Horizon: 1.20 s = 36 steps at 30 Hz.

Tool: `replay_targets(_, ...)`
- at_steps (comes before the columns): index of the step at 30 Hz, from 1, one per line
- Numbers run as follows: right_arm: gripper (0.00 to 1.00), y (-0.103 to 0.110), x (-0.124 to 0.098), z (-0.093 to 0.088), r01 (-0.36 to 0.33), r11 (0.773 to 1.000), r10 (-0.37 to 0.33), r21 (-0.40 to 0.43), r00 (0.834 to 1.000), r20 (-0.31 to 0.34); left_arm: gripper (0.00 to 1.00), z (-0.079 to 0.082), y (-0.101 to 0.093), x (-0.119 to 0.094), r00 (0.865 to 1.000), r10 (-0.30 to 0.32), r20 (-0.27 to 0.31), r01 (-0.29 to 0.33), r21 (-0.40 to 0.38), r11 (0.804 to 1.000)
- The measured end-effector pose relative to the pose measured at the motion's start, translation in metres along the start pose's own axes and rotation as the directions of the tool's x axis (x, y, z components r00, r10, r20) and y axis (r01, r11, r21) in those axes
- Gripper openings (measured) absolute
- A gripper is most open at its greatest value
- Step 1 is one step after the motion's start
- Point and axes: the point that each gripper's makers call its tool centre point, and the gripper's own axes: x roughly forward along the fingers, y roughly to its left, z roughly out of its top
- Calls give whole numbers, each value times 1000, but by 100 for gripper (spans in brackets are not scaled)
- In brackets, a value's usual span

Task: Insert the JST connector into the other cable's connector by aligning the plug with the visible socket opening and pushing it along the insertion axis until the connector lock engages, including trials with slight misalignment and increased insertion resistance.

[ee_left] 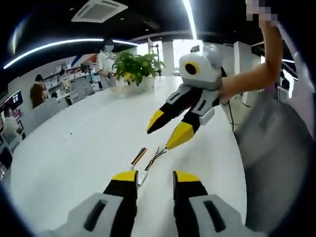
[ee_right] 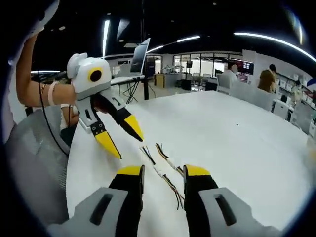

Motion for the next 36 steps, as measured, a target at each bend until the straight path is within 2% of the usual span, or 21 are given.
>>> replay_targets(3,33,1,-6,4,21,999,-22,33,1000,14,25,-6,5,-3,999,39,-7,-39,-51,998)
replay_targets(4,35,1,-8,6,35,997,-37,67,999,28,26,-5,9,-6,997,71,10,-70,-83,994)
replay_targets(6,38,2,-12,9,49,995,-53,84,998,38,28,-4,9,-10,996,85,19,-84,-68,994)
replay_targets(8,37,6,-16,13,49,995,-54,90,997,50,27,1,10,-14,994,104,38,-101,-87,991)
replay_targets(12,36,10,-22,19,60,992,-67,107,995,68,33,13,7,-23,991,102,91,-89,-135,987)
replay_targets(17,40,7,-32,22,91,986,-103,138,992,79,44,16,1,-31,992,99,79,-90,-117,989)
replay_targets(19,41,7,-36,22,97,986,-108,134,991,80,50,16,-3,-34,991,102,82,-90,-139,986)
replay_targets(20,42,6,-38,20,104,986,-114,132,991,70,52,16,-5,-35,991,102,89,-85,-174,981)
replay_targets(23,49,3,-45,15,121,983,-129,139,991,47,64,13,-11,-35,989,112,100,-92,-189,978)
replay_targets(26,56,3,-54,14,138,981,-145,136,988,44,69,11,-16,-37,987,125,104,-101,-213,972)
replay_targets(29,67,4,-61,15,144,975,-156,171,986,56,77,10,-19,-39,983,141,113,-109,-253,961)
replay_targets(33,80,8,-67,12,163,966,-176,198,983,48,76,9,-24,-45,985,140,101,-109,-270,957)
replay_targets(36,83,11,-70,8,176,960,-189,219,981,39,79,13,-29,-54,982,155,111,-118,-282,952)
